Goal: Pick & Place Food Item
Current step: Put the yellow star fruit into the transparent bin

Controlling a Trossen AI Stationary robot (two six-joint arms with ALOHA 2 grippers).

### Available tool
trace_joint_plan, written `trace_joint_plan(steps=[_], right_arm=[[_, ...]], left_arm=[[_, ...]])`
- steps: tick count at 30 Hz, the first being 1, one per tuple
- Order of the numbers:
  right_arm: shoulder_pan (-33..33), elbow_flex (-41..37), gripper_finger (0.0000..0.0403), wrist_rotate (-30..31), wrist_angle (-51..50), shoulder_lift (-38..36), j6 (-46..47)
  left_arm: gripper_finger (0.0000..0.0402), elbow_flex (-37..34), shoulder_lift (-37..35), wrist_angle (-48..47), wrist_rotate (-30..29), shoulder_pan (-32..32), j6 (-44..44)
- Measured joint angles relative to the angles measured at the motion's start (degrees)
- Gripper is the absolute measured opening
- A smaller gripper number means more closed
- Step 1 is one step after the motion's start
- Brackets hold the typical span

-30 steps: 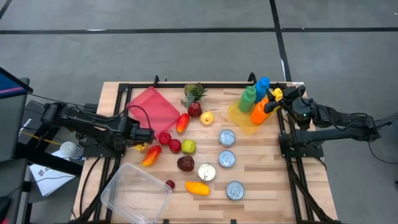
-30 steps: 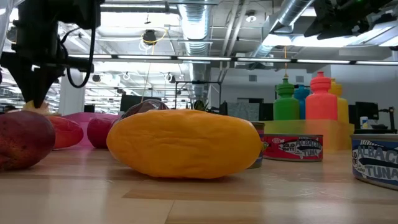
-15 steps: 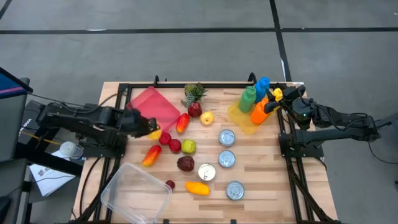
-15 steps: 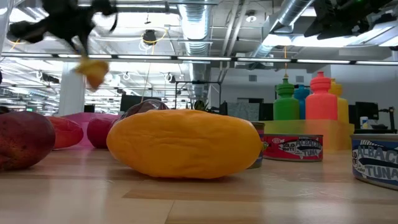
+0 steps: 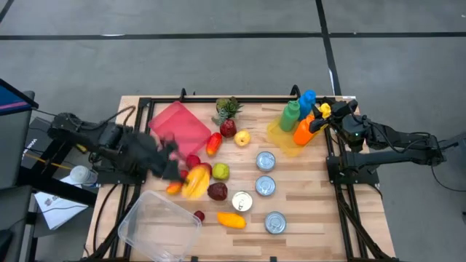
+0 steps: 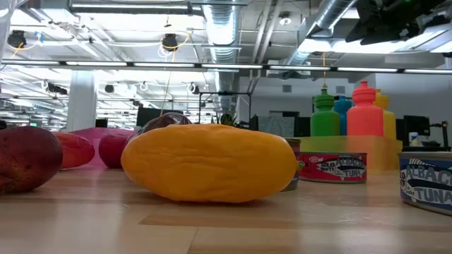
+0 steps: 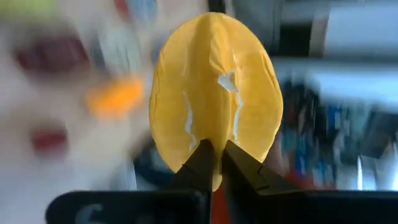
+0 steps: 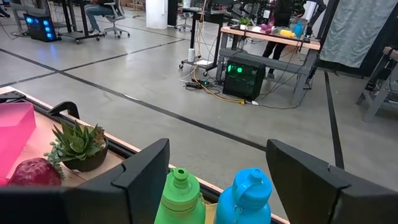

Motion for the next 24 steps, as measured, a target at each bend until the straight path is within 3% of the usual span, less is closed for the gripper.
trace_joint_plan(steps=[5, 10, 16, 24], right_arm=[[0.0, 0.0, 0.026, 0.0, -0.2, 0.0, 0.0], [0.0, 0.0, 0.026, 0.0, -0.6, 0.0, 0.0], [0.0, 0.0, 0.026, 0.0, -1.3, 0.0, 0.1], [0.0, 0.0, 0.026, 0.0, -1.6, 0.0, 0.1]], left_arm=[[0.0012, 1.3, 2.7, -0.2, 4.9, -12.8, -9.8], [0.0013, 1.4, 5.2, -5.7, 0.3, -21.8, -16.8], [0.0013, 1.4, 9.3, -13.6, -2.9, -26.7, -20.4], [0.0014, 1.4, 15.3, -13.6, 0.4, -30.1, -21.7]])
